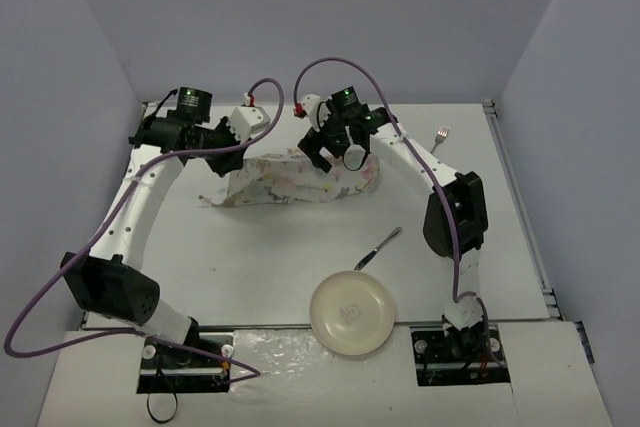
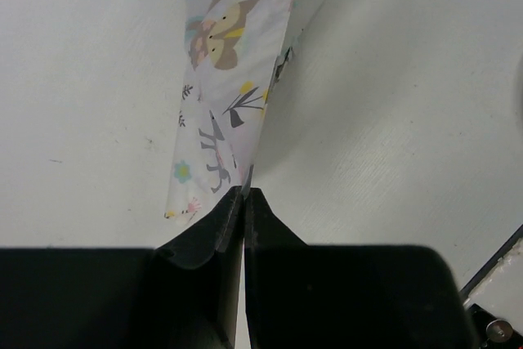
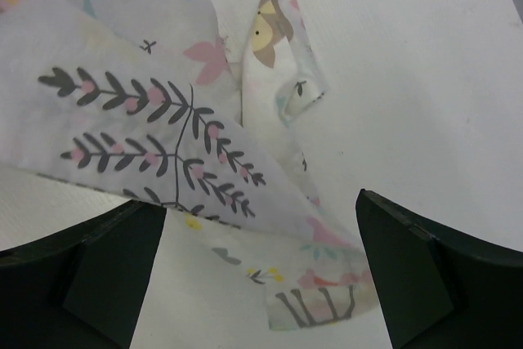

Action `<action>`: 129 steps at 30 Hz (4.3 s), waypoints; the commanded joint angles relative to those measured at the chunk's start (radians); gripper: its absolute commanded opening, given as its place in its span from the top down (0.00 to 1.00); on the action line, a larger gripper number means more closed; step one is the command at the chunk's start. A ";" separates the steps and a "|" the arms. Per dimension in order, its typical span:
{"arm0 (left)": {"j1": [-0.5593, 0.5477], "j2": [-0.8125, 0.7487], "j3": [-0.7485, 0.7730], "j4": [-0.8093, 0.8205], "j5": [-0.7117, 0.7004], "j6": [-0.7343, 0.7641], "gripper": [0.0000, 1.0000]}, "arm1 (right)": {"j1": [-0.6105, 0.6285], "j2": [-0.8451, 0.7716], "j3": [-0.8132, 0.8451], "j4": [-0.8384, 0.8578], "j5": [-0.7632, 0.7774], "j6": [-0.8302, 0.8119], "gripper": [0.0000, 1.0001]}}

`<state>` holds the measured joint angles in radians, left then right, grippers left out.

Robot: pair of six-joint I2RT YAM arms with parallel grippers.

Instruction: Set the dinner table for one person

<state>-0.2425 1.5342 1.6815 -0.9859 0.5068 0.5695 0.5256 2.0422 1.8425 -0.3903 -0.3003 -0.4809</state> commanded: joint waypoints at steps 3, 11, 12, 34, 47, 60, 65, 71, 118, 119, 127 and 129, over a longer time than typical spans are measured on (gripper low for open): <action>0.004 -0.117 -0.035 0.060 -0.009 0.009 1.00 | 0.043 0.105 0.161 -0.038 -0.082 -0.053 0.01; 0.009 -0.148 -0.023 0.050 -0.036 -0.003 1.00 | 0.053 0.191 0.165 -0.050 -0.028 -0.075 0.31; 0.012 -0.150 -0.021 0.049 -0.036 -0.003 1.00 | 0.051 0.186 0.150 -0.050 -0.023 -0.082 0.30; 0.126 -0.203 0.085 0.096 -0.034 -0.055 1.00 | -0.183 0.004 -0.112 0.043 0.214 -0.047 0.72; 0.142 -0.192 0.103 0.206 -0.155 -0.134 1.00 | -0.194 -0.057 -0.157 0.091 0.271 -0.029 1.00; 0.170 -0.305 0.112 0.405 -0.580 -0.259 1.00 | -0.224 -0.621 -0.296 0.336 0.431 -0.062 1.00; 0.180 -0.374 0.130 0.373 -0.525 -0.282 1.00 | -0.225 -0.733 -0.315 0.298 0.434 -0.053 1.00; 0.182 -0.465 0.071 0.313 -0.415 -0.288 1.00 | -0.239 -0.866 -0.432 0.236 0.332 -0.019 1.00; 0.143 0.230 0.002 0.701 -0.622 -0.173 0.61 | -0.312 -0.073 -0.104 0.253 0.250 0.002 0.17; 0.144 0.286 0.061 0.697 -0.649 -0.179 0.41 | -0.309 -0.040 -0.056 0.258 0.276 0.004 0.06; 0.148 0.377 0.278 0.632 -0.678 -0.241 0.11 | -0.302 0.000 0.051 0.266 0.392 0.033 0.00; 0.149 0.341 0.251 0.637 -0.672 -0.248 0.11 | -0.302 -0.061 -0.006 0.266 0.389 0.031 0.00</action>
<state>-0.1017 2.0022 1.8744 -0.3943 -0.1343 0.3625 0.2219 2.1223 1.8411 -0.1765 0.0321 -0.4638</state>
